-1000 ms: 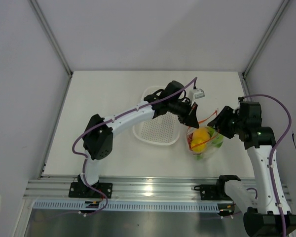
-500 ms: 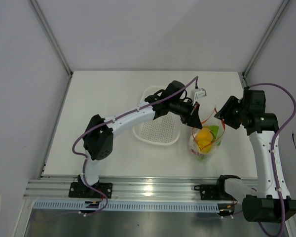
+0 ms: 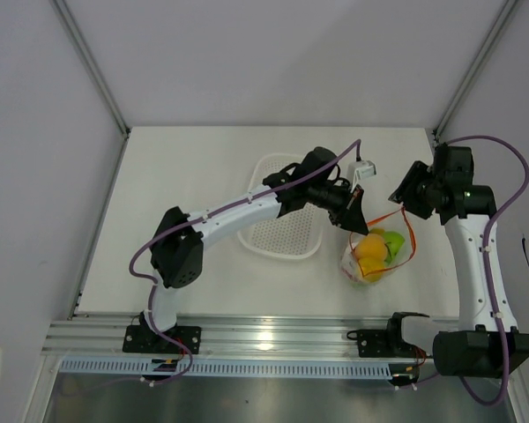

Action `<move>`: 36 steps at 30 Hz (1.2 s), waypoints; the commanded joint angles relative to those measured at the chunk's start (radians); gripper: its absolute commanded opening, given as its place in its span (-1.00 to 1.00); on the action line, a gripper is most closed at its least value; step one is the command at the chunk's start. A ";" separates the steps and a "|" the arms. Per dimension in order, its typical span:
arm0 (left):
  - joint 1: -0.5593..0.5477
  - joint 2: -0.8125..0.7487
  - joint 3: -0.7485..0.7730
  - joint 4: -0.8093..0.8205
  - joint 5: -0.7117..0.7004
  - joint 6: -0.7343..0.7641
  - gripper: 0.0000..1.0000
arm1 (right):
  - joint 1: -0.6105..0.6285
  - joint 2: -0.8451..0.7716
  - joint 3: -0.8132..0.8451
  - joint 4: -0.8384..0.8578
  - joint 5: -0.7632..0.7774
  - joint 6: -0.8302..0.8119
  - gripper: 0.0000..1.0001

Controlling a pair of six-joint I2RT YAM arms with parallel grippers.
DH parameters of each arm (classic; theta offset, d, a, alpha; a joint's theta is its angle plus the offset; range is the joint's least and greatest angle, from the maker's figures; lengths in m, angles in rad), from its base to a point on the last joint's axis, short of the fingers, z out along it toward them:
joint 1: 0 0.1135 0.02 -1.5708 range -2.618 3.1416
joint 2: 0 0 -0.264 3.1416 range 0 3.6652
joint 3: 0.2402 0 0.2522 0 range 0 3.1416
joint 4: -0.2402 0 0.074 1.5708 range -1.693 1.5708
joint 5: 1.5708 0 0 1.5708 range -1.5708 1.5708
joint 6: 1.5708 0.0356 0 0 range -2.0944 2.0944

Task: Place the food in the zip-top bag and seal the zipper
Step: Zip the zipper food storage bag at the center of the board.

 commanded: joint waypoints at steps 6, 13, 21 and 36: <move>-0.014 -0.018 0.078 0.050 0.015 -0.030 -0.99 | 0.006 -0.022 -0.007 0.001 0.024 -0.017 -0.14; -0.016 -0.004 0.099 0.036 0.019 -0.034 -0.99 | 0.012 -0.050 -0.044 -0.002 0.058 -0.020 -0.27; -0.019 -0.004 0.111 0.001 0.021 0.011 -0.99 | 0.012 -0.033 -0.050 0.010 0.064 -0.008 -0.98; -0.063 0.019 0.209 -0.063 -0.187 0.099 0.99 | -0.008 -0.017 0.051 -0.065 0.032 0.130 -1.00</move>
